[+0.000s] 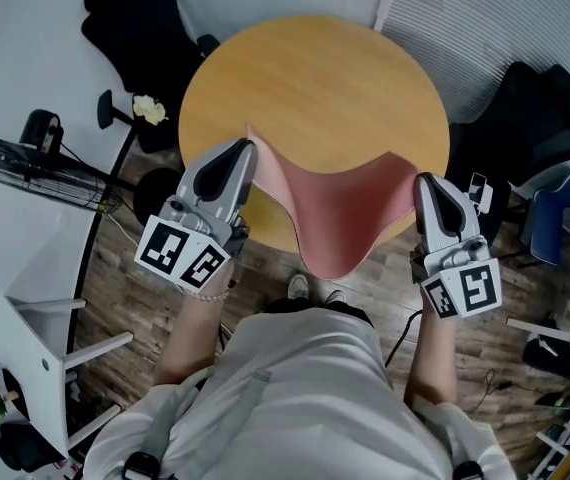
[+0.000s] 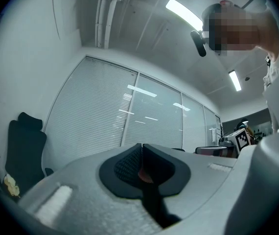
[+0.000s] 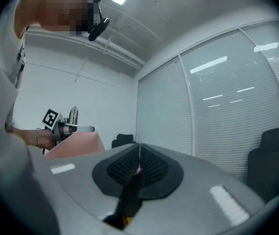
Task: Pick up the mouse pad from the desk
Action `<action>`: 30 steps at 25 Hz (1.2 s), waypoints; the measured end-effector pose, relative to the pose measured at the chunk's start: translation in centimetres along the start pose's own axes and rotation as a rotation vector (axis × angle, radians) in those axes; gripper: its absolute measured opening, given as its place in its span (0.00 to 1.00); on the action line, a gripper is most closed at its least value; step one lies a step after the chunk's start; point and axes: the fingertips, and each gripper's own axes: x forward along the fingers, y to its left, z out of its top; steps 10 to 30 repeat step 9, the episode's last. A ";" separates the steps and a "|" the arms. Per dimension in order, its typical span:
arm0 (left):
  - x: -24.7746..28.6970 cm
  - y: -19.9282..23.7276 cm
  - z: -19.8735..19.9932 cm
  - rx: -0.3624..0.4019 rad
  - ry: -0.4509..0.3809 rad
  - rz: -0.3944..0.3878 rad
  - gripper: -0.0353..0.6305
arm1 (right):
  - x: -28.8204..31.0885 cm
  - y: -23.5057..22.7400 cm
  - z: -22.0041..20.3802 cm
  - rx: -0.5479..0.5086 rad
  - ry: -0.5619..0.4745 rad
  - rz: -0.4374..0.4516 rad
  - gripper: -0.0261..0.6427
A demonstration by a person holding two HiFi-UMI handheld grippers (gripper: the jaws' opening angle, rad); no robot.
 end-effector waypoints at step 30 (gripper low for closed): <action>-0.3 0.0 0.0 -0.005 -0.002 -0.006 0.07 | 0.0 0.4 0.0 -0.003 0.001 0.001 0.06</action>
